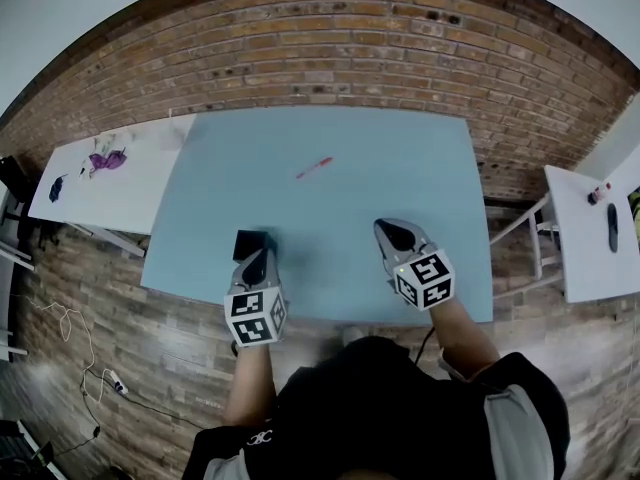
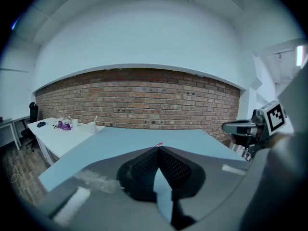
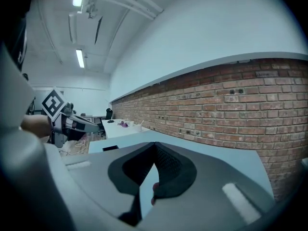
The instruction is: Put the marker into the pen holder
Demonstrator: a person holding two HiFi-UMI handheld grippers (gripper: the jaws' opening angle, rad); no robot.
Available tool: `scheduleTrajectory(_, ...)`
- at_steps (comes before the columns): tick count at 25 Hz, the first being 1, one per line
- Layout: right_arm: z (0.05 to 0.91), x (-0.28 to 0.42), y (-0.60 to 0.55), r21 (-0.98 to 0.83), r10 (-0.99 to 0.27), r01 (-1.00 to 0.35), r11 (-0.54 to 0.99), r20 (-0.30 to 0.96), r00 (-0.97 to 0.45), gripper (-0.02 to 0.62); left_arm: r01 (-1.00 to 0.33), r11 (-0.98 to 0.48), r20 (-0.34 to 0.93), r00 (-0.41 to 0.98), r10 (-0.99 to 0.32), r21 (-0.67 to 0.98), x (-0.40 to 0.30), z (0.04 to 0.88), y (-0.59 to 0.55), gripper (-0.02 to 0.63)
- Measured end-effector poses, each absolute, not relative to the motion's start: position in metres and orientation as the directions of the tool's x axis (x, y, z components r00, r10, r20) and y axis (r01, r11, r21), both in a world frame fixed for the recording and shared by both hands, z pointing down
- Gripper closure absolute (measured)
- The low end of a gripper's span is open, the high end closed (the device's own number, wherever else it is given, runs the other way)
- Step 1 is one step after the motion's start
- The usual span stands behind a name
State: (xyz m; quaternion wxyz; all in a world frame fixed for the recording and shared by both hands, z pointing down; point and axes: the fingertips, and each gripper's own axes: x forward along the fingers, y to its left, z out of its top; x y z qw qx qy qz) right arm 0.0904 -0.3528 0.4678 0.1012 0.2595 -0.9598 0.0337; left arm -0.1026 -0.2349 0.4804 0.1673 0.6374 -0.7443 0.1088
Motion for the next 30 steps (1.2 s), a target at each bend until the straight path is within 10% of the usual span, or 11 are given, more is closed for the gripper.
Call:
scheduleTrajectory(20,0.424,0.06,-0.458,0.264,-0.419,-0.352,0.898,0.272,-0.866,0.591,-0.987,0.119,0.424,-0.062,-0.904,0.109,-0.118,0.491,-0.285,0.601)
scheduleTrajectory(30,0.436,0.026,-0.516,0.371,-0.225,-0.041,0.928,0.468,-0.855,0.518,-0.985,0.154,0.43,-0.105,-0.897,0.082,-0.122,0.489,-0.288,0.601)
